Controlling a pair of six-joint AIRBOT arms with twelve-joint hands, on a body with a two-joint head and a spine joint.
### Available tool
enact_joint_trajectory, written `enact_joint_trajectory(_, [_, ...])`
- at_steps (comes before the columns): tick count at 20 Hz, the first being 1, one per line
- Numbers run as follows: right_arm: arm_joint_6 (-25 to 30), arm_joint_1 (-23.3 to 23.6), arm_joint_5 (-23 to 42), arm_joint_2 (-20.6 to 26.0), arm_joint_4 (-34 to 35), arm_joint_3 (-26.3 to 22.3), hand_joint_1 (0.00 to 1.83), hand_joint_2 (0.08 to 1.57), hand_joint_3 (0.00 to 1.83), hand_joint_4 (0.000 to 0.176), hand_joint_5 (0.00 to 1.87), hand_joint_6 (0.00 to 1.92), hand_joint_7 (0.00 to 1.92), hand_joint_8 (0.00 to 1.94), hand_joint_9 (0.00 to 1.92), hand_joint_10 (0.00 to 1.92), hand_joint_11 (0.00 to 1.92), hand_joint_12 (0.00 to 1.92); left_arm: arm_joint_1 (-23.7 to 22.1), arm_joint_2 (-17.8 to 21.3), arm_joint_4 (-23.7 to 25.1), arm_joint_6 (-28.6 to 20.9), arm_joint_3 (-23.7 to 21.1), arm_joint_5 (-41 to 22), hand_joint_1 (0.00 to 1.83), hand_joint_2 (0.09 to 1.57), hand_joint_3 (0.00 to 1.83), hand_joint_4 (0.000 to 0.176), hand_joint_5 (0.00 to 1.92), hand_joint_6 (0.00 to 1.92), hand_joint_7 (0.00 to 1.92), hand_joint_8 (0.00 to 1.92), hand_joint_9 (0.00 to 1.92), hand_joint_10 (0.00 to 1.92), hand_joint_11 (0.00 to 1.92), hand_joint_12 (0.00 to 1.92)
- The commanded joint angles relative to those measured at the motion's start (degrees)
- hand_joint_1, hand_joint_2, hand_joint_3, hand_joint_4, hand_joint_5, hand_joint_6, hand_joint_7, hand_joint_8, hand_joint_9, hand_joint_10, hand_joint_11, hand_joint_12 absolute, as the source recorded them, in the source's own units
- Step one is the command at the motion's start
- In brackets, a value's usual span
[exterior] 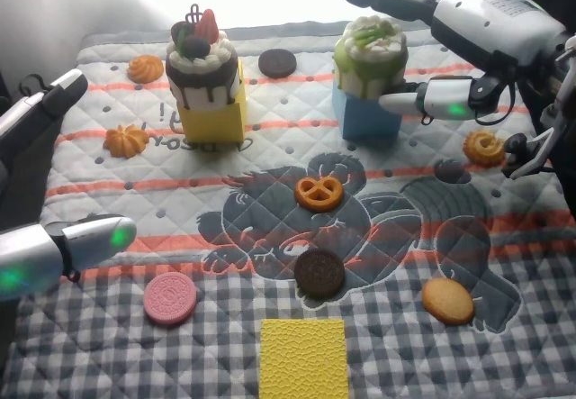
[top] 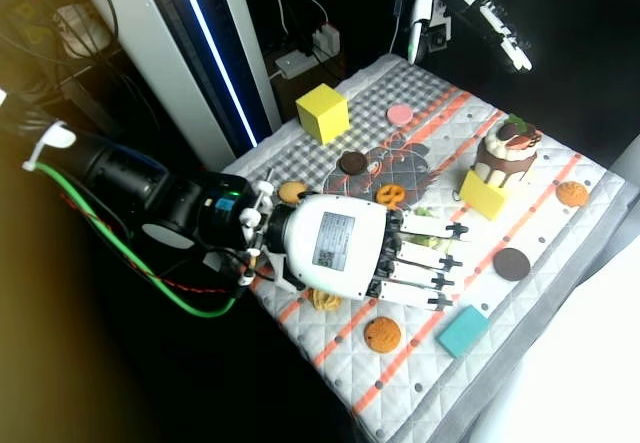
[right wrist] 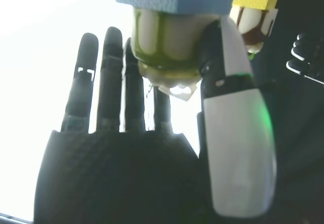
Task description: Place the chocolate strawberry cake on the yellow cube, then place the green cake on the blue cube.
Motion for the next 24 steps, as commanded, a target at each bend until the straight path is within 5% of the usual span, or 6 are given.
enact_joint_trajectory(1, [0.1,0.2,7.2,0.4,0.2,-0.4,1.01,1.02,0.00,0.162,0.18,0.00,0.25,0.00,0.26,0.00,0.00,0.60,-0.1,0.2,1.2,-0.5,-0.1,-7.3,0.73,0.94,0.00,0.083,0.07,0.01,0.08,0.00,0.01,0.00,0.00,0.00])
enact_joint_trajectory(5, [-0.7,-0.2,9.7,2.2,0.2,-2.1,0.93,0.98,0.00,0.140,0.08,0.00,0.11,0.00,0.13,0.00,0.00,0.61,0.0,0.3,1.1,-0.5,-0.1,-7.4,0.77,0.95,0.01,0.081,0.07,0.00,0.05,0.00,0.01,0.00,0.00,0.00])
enact_joint_trajectory(13, [-3.1,-5.9,18.1,11.8,-1.5,-10.7,0.55,1.05,0.03,0.176,0.00,0.00,0.00,0.00,0.00,0.00,0.00,0.00,1.0,2.5,2.0,-2.3,-0.7,-6.7,0.74,0.95,0.00,0.101,0.07,0.00,0.03,0.00,0.00,0.00,0.00,0.00])
enact_joint_trajectory(16, [-3.1,-11.6,24.7,16.8,-2.1,-15.8,0.37,1.09,0.02,0.176,0.00,0.00,0.00,0.00,0.00,0.00,0.00,0.00,1.7,4.1,3.5,-4.3,-1.4,-7.2,0.73,0.94,0.00,0.090,0.06,0.00,0.02,0.01,0.00,0.00,0.00,0.00])
enact_joint_trajectory(21, [-3.1,-23.5,35.7,22.1,1.2,-22.5,0.26,1.10,0.01,0.176,0.00,0.00,0.00,0.00,0.00,0.00,0.00,0.00,4.6,5.8,6.4,-13.4,-1.3,-9.0,0.67,0.93,0.00,0.149,0.00,0.00,0.00,0.00,0.00,0.00,0.00,0.00])
enact_joint_trajectory(24, [-2.8,-31.7,42.6,24.1,5.0,-26.0,0.24,1.10,0.00,0.148,0.00,0.00,0.00,0.00,0.00,0.00,0.00,0.00,5.8,7.5,7.1,-15.7,-1.3,-7.9,0.64,0.91,0.00,0.120,0.00,0.00,0.02,0.00,0.00,0.00,0.00,0.00])
